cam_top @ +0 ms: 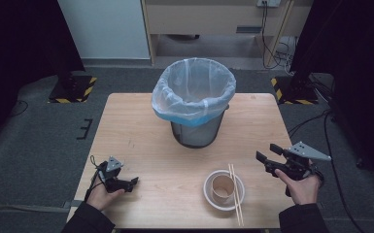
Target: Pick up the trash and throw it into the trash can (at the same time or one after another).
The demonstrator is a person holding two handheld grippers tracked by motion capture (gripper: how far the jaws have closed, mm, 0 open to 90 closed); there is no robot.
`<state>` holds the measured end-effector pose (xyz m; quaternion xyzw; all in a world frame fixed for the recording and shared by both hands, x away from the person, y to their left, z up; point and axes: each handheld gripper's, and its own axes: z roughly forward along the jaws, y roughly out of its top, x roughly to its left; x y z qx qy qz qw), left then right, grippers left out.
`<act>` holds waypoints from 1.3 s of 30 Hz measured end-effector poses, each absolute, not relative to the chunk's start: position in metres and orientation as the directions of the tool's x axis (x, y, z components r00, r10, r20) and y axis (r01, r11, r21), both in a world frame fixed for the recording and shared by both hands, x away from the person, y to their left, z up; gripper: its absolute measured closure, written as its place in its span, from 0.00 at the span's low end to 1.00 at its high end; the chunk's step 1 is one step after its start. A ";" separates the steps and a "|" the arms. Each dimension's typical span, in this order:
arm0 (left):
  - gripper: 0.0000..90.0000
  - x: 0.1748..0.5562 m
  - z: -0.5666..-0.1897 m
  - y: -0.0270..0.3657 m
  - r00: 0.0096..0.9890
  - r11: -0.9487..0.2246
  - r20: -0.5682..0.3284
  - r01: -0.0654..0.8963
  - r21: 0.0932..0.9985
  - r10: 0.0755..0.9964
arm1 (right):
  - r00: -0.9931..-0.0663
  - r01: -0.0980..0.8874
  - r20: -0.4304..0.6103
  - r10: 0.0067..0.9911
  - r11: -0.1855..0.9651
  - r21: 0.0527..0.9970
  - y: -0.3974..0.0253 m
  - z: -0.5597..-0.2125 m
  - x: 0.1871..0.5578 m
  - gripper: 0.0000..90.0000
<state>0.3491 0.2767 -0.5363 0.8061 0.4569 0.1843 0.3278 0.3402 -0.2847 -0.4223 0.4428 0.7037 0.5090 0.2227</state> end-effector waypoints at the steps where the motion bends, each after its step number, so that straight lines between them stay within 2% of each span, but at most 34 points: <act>1: 0.00 0.349 -0.536 0.277 0.514 -0.367 -0.003 0.616 0.697 0.858 | -0.515 0.390 0.130 0.847 0.097 0.916 -0.283 -0.419 0.339 0.38; 19: 0.00 0.349 -0.536 0.277 0.515 -0.367 -0.003 0.616 0.697 0.857 | -0.615 0.367 0.069 0.785 0.208 0.907 -0.252 -0.409 0.334 0.43; 34: 0.00 0.349 -0.536 0.277 0.515 -0.367 -0.003 0.616 0.697 0.857 | -0.694 0.437 0.136 0.707 0.263 0.860 -0.224 -0.432 0.334 0.55; 35: 0.00 0.349 -0.536 0.277 0.514 -0.367 -0.003 0.616 0.697 0.858 | -0.703 0.453 0.145 0.697 0.280 0.847 -0.222 -0.437 0.334 0.59; 39: 0.00 0.349 -0.536 0.277 0.514 -0.367 -0.003 0.616 0.697 0.858 | -0.718 0.477 0.166 0.676 0.304 0.825 -0.218 -0.442 0.334 0.63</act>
